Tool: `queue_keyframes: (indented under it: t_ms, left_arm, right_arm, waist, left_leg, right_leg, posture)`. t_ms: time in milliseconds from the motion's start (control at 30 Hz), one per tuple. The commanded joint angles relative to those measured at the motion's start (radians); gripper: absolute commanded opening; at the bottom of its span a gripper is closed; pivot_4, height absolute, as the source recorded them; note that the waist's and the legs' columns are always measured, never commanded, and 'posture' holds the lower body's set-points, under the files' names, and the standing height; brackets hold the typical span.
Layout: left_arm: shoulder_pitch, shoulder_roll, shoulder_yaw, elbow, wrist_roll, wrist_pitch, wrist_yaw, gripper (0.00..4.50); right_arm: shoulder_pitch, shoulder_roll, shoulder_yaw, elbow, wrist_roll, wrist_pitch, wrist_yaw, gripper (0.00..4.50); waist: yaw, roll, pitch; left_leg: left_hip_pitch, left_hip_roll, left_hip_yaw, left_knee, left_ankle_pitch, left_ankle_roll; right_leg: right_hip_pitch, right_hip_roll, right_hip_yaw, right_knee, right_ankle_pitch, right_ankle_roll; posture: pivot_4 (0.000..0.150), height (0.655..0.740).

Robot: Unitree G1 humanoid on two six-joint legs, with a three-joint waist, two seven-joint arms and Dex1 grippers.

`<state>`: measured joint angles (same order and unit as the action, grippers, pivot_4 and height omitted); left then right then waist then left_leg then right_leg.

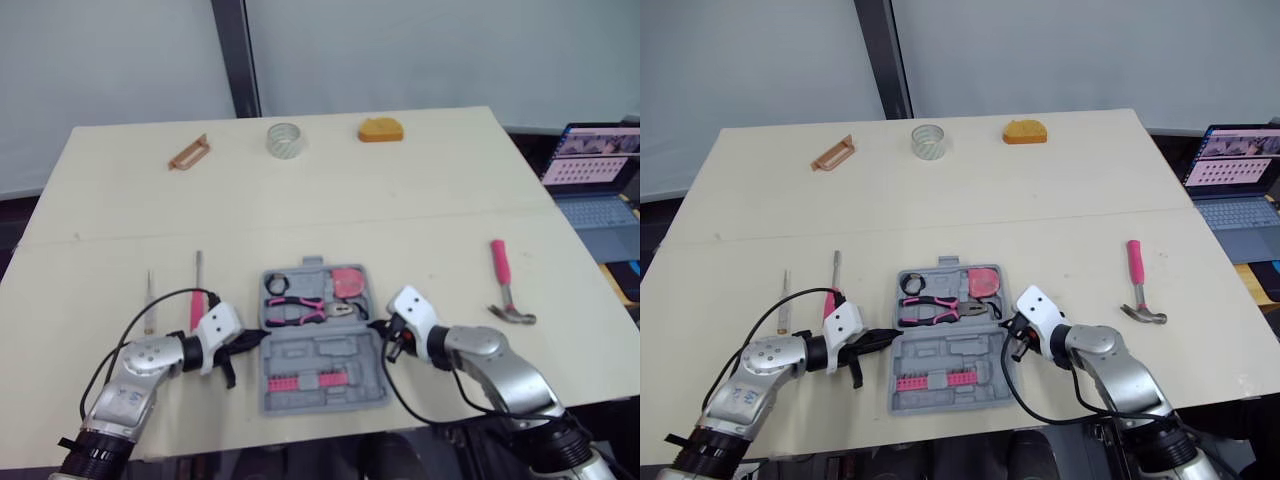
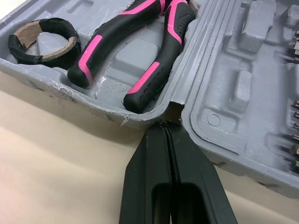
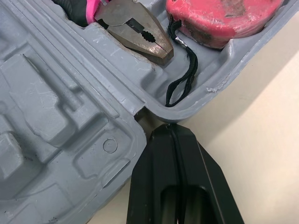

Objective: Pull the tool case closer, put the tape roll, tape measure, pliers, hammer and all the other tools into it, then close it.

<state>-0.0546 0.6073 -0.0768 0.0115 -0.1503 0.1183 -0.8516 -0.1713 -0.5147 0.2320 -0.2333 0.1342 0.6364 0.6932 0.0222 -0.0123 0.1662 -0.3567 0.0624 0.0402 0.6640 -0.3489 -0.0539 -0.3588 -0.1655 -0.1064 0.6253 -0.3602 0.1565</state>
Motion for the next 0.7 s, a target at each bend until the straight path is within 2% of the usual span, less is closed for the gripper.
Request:
queue_keyframes:
  t_ms: [33,367,700]
  left_arm:
    - [-0.006,-0.002,0.019,-0.016,-0.012,-0.024,-0.002,0.00]
    - [0.023,0.037,0.058,-0.028,-0.019,-0.047,-0.017,0.00]
    - [0.173,0.136,0.241,-0.228,-0.185,0.025,-0.097,0.00]
  right_arm:
    - [0.002,-0.002,-0.002,-0.018,0.000,-0.018,-0.001,0.04]
    - [0.046,-0.067,-0.066,-0.019,0.025,-0.041,0.017,0.04]
    - [0.087,-0.093,-0.255,-0.146,0.165,0.078,0.006,0.04]
  waist:
    - [0.000,0.000,0.000]
    - [0.000,0.000,0.000]
    - [-0.001,0.001,0.001]
  left_leg:
    - [0.000,0.000,0.000,0.000,0.000,0.000]
    - [0.000,0.000,0.000,0.000,0.000,0.000]
    - [0.000,0.000,0.000,-0.001,0.000,0.000]
  right_leg:
    - [0.000,0.000,0.000,0.000,0.000,0.000]
    - [0.000,0.000,0.000,0.000,0.000,0.000]
    - [0.000,0.000,0.000,0.000,0.000,0.000]
  posture:
    - [0.150,0.7349]
    - [0.150,0.7349]
    - [0.150,0.7349]
